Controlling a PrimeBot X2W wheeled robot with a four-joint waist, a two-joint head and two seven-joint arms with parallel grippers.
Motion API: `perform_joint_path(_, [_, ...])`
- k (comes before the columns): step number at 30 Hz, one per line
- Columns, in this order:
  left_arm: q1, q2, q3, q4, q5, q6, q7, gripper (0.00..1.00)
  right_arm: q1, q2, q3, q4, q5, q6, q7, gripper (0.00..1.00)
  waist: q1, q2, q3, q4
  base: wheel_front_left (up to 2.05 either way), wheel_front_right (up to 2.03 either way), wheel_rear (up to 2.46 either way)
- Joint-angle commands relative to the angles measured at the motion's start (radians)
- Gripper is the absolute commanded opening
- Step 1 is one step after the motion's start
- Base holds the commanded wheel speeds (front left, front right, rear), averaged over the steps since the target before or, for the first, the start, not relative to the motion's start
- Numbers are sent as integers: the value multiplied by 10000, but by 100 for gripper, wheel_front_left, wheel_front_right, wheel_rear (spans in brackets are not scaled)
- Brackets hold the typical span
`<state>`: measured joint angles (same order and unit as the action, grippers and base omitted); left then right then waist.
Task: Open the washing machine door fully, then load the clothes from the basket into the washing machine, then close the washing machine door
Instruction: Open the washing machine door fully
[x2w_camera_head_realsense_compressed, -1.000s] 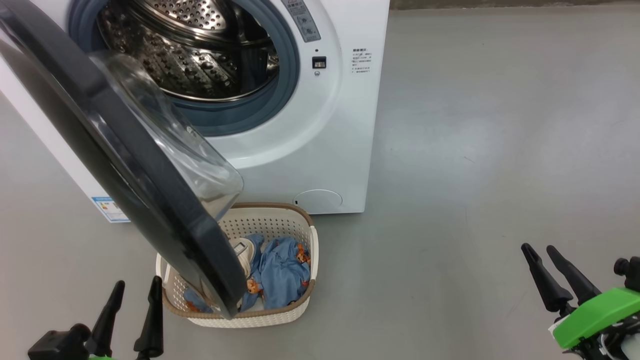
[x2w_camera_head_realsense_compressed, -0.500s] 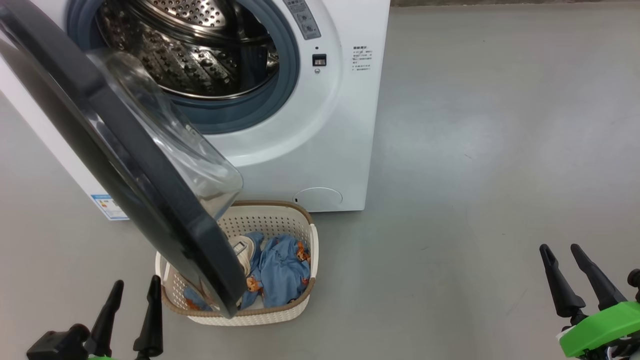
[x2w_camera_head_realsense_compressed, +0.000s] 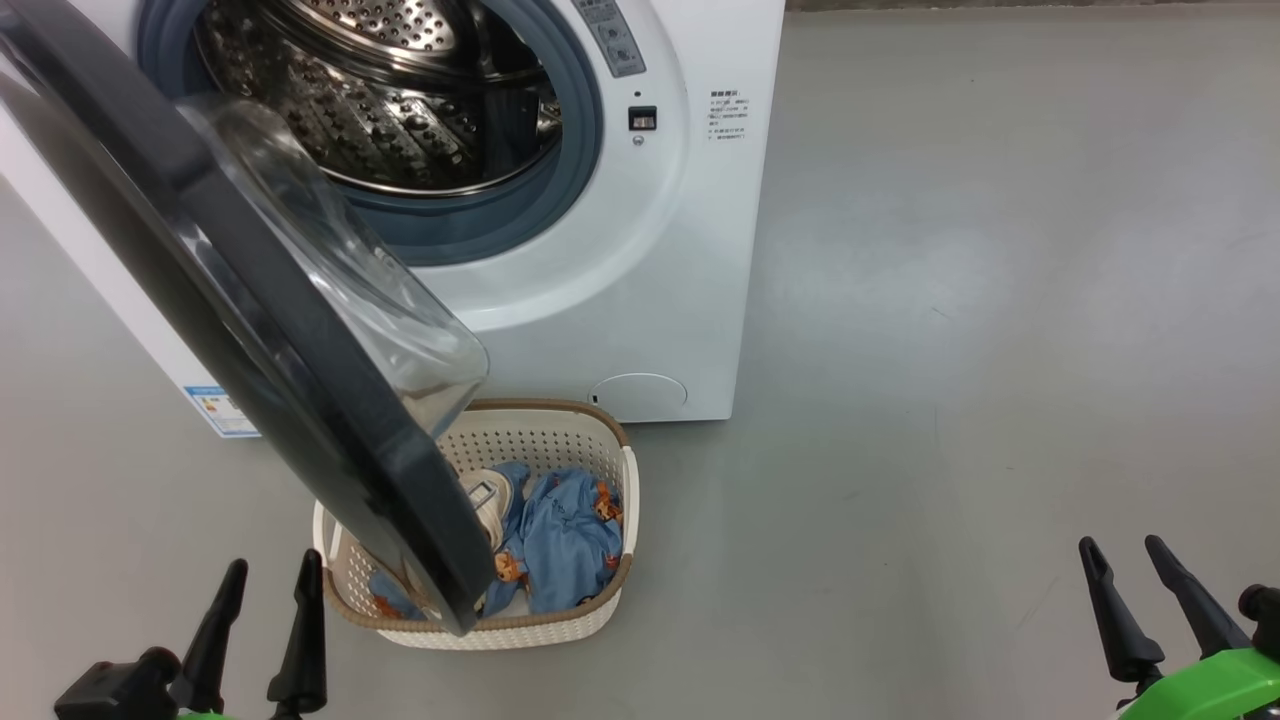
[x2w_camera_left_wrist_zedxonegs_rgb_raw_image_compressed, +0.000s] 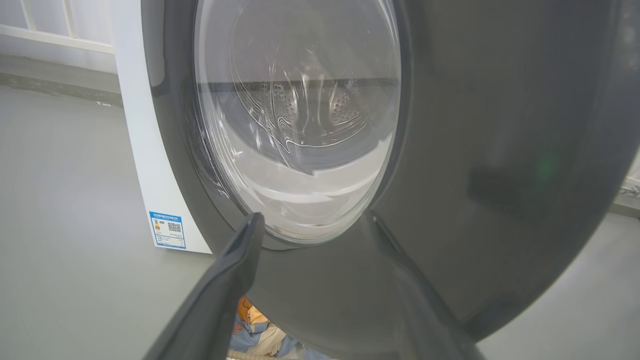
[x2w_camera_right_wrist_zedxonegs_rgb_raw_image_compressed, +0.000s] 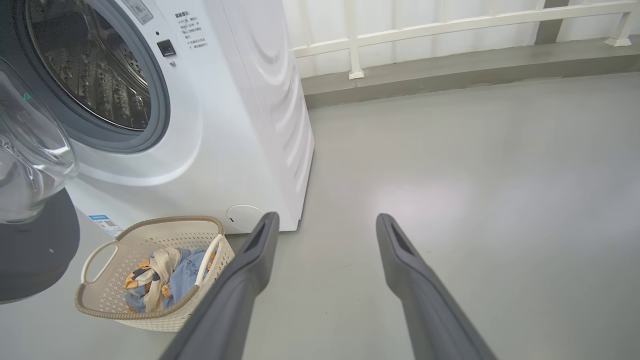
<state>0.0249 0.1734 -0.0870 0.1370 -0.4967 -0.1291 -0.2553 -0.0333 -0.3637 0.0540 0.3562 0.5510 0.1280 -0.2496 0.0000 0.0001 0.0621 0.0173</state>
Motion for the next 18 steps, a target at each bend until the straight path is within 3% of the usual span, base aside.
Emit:
perform_joint_path(1, [-140, 161, 392, -263, 105, -16, -65, 100, 89, -143, 94, -167, -150, 27, -122, 100, 0, -1, 1, -8, 0, 0, 0])
perform_joint_path(17, [-240, -12, 635, -241, 25, -16, -65, 100, 158, 45, -35, -78, -469, 27, -122, 100, 0, -1, -35, 39, 0, 0, 0])
perform_joint_path(18, [-270, -75, 725, -261, -63, -16, -65, 44, 167, 47, -43, -83, -480, 27, -122, 100, 0, -1, -45, 54, 0, 0, 0])
